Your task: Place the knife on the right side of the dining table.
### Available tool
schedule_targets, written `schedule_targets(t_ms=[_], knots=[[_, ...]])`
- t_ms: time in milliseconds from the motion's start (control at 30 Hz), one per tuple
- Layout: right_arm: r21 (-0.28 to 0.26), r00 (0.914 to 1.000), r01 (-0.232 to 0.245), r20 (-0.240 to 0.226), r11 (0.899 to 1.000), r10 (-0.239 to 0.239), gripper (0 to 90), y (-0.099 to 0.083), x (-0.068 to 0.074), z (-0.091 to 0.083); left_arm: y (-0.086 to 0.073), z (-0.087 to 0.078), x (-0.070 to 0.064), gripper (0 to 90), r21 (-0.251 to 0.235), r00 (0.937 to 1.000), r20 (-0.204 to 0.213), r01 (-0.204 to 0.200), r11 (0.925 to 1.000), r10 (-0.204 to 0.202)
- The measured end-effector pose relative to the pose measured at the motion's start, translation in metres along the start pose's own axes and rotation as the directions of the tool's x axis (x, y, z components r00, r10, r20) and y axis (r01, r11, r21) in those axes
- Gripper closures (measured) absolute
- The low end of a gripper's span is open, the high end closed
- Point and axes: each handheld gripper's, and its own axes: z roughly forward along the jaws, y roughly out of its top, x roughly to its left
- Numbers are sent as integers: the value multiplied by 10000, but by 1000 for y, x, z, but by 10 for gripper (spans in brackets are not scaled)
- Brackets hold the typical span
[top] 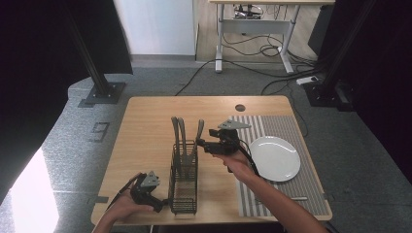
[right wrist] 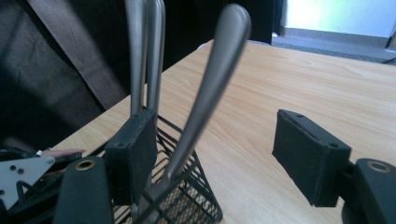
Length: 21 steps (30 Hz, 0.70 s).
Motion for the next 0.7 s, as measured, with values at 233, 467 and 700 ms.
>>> schedule_targets(t_ms=[233,467,700], knots=[[33,9996,205,-181,9998,-204,435,5,0,10,0,0,0,0,0,10000,-5,-11,10000,11],[61,9979,188,-613,9998,-184,567,8,-4,20,0,0,0,0,-2,10000,-6,-10,10000,10],[201,9937,-168,-1107,9997,190,722,10,-10,23,0,0,0,0,1,10000,-5,-12,10000,12]])
